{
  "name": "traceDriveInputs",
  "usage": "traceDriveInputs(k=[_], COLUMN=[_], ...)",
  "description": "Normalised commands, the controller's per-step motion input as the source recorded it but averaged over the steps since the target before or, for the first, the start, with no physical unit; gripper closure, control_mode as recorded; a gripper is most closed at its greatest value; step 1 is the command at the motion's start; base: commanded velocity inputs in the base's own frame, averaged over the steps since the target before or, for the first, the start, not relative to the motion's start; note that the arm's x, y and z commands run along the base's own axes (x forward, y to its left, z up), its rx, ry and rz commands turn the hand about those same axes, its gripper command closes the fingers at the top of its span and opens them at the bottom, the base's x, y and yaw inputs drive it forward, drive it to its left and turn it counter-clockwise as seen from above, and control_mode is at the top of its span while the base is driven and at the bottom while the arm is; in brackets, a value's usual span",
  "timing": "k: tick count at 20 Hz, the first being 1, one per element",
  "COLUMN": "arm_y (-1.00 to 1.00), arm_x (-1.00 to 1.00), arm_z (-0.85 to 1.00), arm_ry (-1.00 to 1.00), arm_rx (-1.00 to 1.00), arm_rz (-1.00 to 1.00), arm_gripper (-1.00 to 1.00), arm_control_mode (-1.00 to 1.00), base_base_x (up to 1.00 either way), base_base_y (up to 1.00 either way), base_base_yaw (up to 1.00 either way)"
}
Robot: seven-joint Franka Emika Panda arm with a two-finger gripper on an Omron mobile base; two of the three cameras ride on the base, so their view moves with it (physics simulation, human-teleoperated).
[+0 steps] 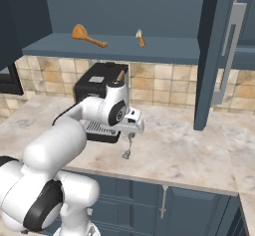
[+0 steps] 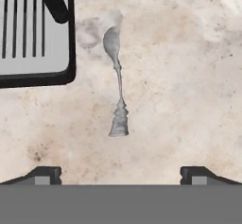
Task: Organize the utensils by type. Pick up the wooden spoons from the counter and place them in the open cabinet. Then pick up the metallic utensils from the counter and place them in the open drawer.
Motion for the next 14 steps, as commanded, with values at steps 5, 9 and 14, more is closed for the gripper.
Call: traceDriveInputs(k=[5, 9, 14], arm_y=[0.00, 0.00, 0.00], arm_x=[0.06, 0.02, 0.09], arm_z=[-0.27, -0.40, -0.43], arm_ry=[0.03, 0.00, 0.00], arm_rx=[0.00, 0.00, 0.00], arm_rz=[-0.06, -0.06, -0.04], arm_gripper=[-1.00, -1.00, -1.00], arm_control_mode=[-1.00, -1.00, -1.00], base_base_x=[0.00, 0.00, 0.00], base_base_y=[0.00, 0.00, 0.00], base_base_yaw=[0.00, 0.00, 0.00])
